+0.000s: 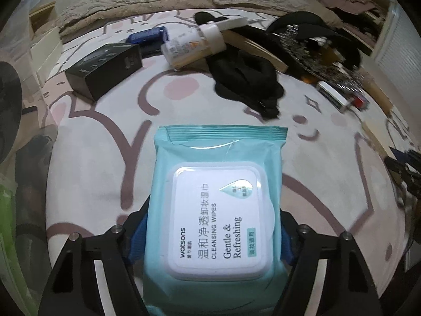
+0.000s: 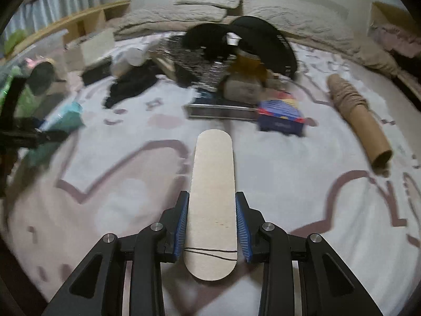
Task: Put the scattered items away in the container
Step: 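Lift the wooden paddle with right gripper while left holds the wipes pack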
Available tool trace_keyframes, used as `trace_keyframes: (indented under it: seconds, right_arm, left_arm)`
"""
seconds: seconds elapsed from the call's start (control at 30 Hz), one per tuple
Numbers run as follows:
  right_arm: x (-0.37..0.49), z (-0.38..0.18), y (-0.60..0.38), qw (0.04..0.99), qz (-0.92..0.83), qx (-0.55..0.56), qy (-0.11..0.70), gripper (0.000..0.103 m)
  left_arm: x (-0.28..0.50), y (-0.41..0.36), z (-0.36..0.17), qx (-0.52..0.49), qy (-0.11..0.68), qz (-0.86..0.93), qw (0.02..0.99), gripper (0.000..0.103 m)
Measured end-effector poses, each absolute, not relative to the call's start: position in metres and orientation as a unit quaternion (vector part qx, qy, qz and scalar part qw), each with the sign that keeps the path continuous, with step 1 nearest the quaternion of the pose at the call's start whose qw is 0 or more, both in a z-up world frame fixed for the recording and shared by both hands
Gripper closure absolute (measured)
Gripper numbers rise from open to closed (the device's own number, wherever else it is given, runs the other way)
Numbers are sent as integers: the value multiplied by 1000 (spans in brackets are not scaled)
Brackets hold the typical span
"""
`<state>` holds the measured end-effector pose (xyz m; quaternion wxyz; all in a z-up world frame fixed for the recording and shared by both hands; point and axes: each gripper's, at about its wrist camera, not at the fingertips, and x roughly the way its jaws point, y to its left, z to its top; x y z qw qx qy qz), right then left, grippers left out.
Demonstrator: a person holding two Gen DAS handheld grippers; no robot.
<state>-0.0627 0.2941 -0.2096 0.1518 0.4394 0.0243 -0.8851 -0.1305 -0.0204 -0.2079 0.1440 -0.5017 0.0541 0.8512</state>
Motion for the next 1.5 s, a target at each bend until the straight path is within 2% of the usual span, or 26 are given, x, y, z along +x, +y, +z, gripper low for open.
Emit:
trace_keyframes:
  seconds: [0.1, 0.17, 0.6, 0.87, 1.13, 1.27, 1.5]
  right_arm:
    - [-62, -215, 278, 193, -875, 444, 3, 68]
    - [-58, -221, 266, 185, -880, 436, 32, 67]
    - [-53, -226, 256, 164, -892, 416, 65, 67]
    - [-59, -227, 260, 150, -888, 434, 31, 67]
    - [-55, -223, 250, 117, -894, 430, 48, 68]
    - [-60, -217, 255, 121, -889, 443, 4, 68]
    - [-56, -199, 243, 126, -896, 426, 11, 68]
  left_arm:
    - [-114, -19, -207, -506, 59, 845, 163, 26]
    - [-104, -19, -207, -509, 66, 841, 170, 26]
    - [-63, -25, -205, -505, 66, 842, 179, 26]
    - [-56, -28, -204, -499, 53, 849, 166, 26]
    - [-56, -32, -199, -506, 37, 849, 149, 26]
    - [-56, -36, -194, -504, 26, 852, 140, 26]
    - [-57, -39, -174, -486, 20, 862, 139, 26]
